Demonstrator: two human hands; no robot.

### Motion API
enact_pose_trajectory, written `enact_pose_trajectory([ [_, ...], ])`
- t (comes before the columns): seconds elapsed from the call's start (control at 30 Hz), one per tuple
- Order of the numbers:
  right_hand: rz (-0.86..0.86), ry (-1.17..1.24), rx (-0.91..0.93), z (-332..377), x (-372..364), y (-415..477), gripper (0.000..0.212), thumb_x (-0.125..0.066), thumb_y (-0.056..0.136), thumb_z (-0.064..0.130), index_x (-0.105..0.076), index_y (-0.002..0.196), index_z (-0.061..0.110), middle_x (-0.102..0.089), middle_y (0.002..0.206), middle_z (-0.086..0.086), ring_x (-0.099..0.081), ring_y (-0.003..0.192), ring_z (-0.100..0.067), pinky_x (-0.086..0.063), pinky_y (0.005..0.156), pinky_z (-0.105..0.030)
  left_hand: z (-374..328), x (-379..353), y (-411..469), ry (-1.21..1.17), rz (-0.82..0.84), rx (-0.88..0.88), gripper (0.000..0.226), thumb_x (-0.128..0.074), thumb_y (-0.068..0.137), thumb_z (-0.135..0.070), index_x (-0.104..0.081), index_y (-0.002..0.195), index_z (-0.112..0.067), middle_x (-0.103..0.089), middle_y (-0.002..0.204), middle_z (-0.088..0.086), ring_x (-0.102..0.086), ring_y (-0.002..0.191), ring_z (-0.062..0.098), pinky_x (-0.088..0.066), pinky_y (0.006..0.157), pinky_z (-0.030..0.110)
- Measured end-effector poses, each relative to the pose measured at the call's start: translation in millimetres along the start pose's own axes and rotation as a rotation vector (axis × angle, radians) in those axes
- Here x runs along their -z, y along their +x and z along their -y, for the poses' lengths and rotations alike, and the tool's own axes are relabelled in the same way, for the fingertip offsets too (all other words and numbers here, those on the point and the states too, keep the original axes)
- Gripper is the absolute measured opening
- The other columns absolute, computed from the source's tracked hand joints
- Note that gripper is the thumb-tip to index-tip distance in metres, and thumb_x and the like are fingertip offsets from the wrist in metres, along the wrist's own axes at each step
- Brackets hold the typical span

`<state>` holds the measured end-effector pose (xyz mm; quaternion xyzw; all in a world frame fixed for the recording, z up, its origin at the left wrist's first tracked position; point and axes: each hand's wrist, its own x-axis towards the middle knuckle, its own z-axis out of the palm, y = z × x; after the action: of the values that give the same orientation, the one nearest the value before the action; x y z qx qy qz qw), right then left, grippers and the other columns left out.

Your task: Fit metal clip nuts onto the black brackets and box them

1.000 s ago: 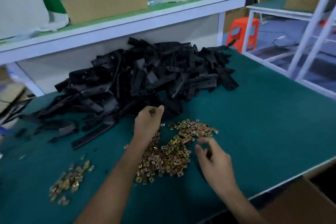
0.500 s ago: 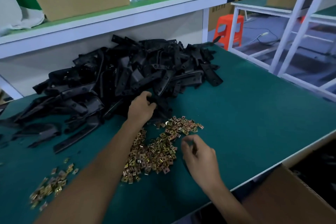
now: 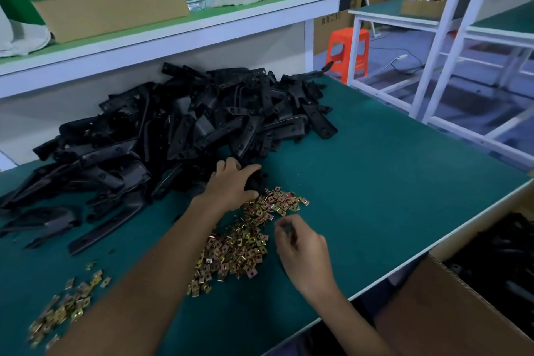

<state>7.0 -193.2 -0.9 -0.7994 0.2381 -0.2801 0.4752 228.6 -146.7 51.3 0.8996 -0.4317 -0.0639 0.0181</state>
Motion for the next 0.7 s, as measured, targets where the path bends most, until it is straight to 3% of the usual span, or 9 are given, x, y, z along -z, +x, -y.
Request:
enact_pose_trajectory([
  [0.17, -0.023, -0.006, 0.016, -1.9, -0.5, 0.6, 0.017, -0.061, 0.098, 0.015, -0.061, 0.090, 0.030, -0.051, 0.058, 0.000, -0.044, 0.050, -0.010, -0.030, 0.049, -0.020, -4.1, 6.0, 5.9, 0.193, 0.029, -0.086, 0.064, -0.067, 0.093, -0.041, -0.035, 0.148, -0.042, -0.014, 0.158, 0.008, -0.014, 0.144, 0.037, -0.024, 0.115, 0.052],
  [0.27, -0.043, -0.016, 0.023, -2.0, -1.1, 0.2, 0.013, -0.062, 0.097, 0.012, -0.063, 0.090, 0.024, -0.046, 0.055, 0.005, -0.041, 0.049, -0.010, -0.029, 0.049, -0.020, -6.7, 21.4, 5.2, 0.241, -0.128, -0.112, 0.045, -0.068, 0.091, -0.044, -0.053, 0.133, -0.036, -0.028, 0.154, 0.006, -0.020, 0.142, 0.032, -0.024, 0.113, 0.048],
  [0.4, -0.032, 0.001, 0.021, -1.6, 1.6, 0.5, 0.013, -0.061, 0.099, 0.016, -0.062, 0.093, 0.027, -0.048, 0.059, 0.005, -0.041, 0.049, -0.011, -0.027, 0.048, -0.019, -7.6, 70.3, -5.3, 0.311, -0.351, -0.142, 0.028, -0.062, 0.094, -0.045, -0.056, 0.119, -0.032, -0.066, 0.121, -0.005, -0.056, 0.117, 0.022, -0.031, 0.100, 0.041],
  [0.47, -0.027, 0.020, 0.036, -0.1, 3.1, 0.5, 0.013, -0.060, 0.101, 0.025, -0.058, 0.094, 0.035, -0.051, 0.061, 0.003, -0.041, 0.049, -0.010, -0.028, 0.047, -0.020, -9.6, 99.1, -17.1, 0.273, -0.415, -0.157, 0.026, -0.061, 0.096, -0.044, -0.056, 0.115, -0.028, -0.073, 0.100, 0.001, -0.067, 0.095, 0.027, -0.043, 0.087, 0.039],
  [0.53, -0.030, 0.060, 0.003, 1.6, 4.5, 0.1, 0.006, -0.058, 0.100, 0.044, -0.055, 0.098, 0.039, -0.056, 0.068, 0.004, -0.046, 0.052, -0.008, -0.033, 0.050, -0.020, -14.4, 123.6, -34.4, 0.157, -0.473, -0.173, 0.029, -0.060, 0.097, -0.046, -0.057, 0.118, -0.027, -0.074, 0.096, 0.005, -0.068, 0.087, 0.031, -0.047, 0.072, 0.037],
  [0.63, -0.035, 0.221, -0.095, 2.5, 7.0, -2.2, 0.052, -0.049, 0.087, 0.080, -0.052, 0.123, 0.042, -0.065, 0.095, 0.020, -0.063, 0.083, -0.001, -0.044, 0.066, -0.016, -31.5, 140.3, -61.7, -0.100, -0.434, -0.189, 0.030, -0.060, 0.095, -0.052, -0.060, 0.118, -0.032, -0.073, 0.102, -0.001, -0.068, 0.088, 0.024, -0.050, 0.071, 0.036],
  [0.7, -0.032, 0.301, -0.131, 2.4, 7.5, -3.2, 0.070, -0.048, 0.079, 0.090, -0.046, 0.132, 0.046, -0.066, 0.107, 0.025, -0.065, 0.096, 0.000, -0.048, 0.074, -0.014, -47.0, 128.6, -72.9, -0.226, -0.368, -0.194, 0.029, -0.062, 0.093, -0.053, -0.063, 0.112, -0.032, -0.073, 0.103, -0.006, -0.068, 0.091, 0.016, -0.055, 0.078, 0.037],
])
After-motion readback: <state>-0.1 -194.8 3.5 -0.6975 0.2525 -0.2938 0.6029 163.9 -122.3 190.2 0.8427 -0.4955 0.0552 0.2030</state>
